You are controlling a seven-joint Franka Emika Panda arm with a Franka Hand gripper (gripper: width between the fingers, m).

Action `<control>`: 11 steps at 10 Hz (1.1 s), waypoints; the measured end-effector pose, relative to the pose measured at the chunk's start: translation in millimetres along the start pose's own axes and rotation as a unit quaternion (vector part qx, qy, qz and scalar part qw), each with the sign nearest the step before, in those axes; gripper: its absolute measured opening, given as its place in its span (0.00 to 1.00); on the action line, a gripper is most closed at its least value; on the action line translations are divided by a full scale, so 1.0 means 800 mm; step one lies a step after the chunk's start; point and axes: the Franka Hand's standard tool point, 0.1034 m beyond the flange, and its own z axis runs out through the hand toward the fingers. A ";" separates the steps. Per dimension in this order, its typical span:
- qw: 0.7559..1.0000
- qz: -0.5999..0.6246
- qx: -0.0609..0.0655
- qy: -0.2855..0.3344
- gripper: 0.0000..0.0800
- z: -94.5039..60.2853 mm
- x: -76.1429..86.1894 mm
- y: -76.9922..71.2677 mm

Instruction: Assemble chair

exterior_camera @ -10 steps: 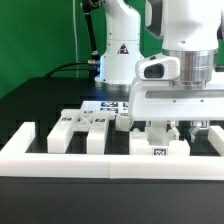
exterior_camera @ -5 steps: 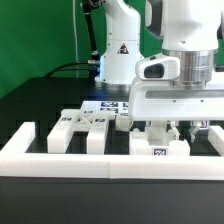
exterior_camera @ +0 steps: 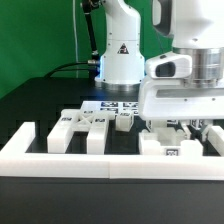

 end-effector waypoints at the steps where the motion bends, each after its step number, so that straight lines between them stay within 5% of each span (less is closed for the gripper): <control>1: 1.000 -0.006 0.001 0.001 0.04 -0.002 0.007 -0.011; 4: 1.000 -0.018 0.004 0.010 0.04 -0.002 0.025 -0.035; 9: 1.000 -0.005 0.001 0.008 0.05 -0.002 0.026 -0.029; 11: 1.000 -0.005 0.000 0.008 0.50 -0.002 0.026 -0.029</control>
Offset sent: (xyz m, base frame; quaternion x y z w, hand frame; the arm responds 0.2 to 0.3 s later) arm 0.0231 0.0257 0.0020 0.0012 0.0046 -0.0041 1.0000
